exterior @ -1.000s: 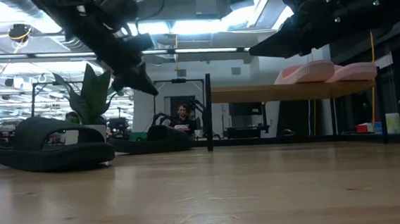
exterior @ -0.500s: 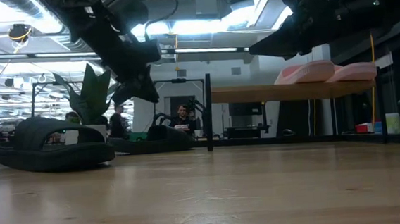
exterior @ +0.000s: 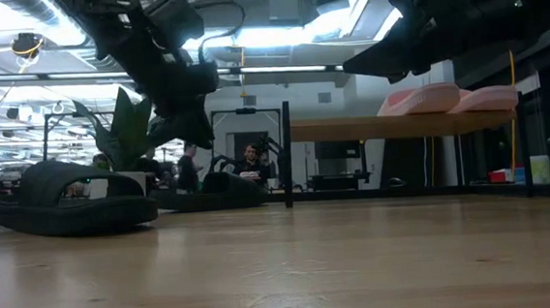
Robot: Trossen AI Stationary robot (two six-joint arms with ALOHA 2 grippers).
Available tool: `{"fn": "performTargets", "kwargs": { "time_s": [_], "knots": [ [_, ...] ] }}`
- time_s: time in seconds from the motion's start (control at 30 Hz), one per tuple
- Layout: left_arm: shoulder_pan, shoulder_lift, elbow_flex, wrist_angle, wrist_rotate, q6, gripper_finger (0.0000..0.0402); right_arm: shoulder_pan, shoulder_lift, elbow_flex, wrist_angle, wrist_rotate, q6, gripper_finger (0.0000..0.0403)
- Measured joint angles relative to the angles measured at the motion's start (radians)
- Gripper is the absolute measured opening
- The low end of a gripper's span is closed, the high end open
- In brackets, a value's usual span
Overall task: Pick and place slides into the shelf
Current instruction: Put the top black slide on the shelf
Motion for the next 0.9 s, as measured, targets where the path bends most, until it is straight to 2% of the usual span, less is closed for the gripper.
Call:
{"fn": "performTargets", "kwargs": {
  "time_s": [0.1,0.3,0.53,0.73,0.9],
  "knots": [
    [0.028,0.027,0.000,-0.004,0.052,0.000,0.0113,0.000,0.000,0.000,0.000,-0.004,-0.005,0.0012],
    [0.081,0.109,-0.001,0.008,0.005,0.073,0.0112,0.000,0.000,0.000,-0.001,-0.004,-0.022,0.0012],
    [0.155,0.175,-0.001,0.088,0.004,0.085,0.0112,0.000,0.000,0.000,-0.002,-0.005,-0.025,0.0012],
    [0.183,0.181,-0.001,0.176,0.077,0.082,0.0112,0.000,0.000,0.000,-0.005,-0.005,-0.025,0.0012],
    [0.183,0.181,-0.001,0.180,0.117,0.087,0.0112,0.000,0.000,0.000,-0.007,-0.005,-0.025,0.0012]
  ]
}}
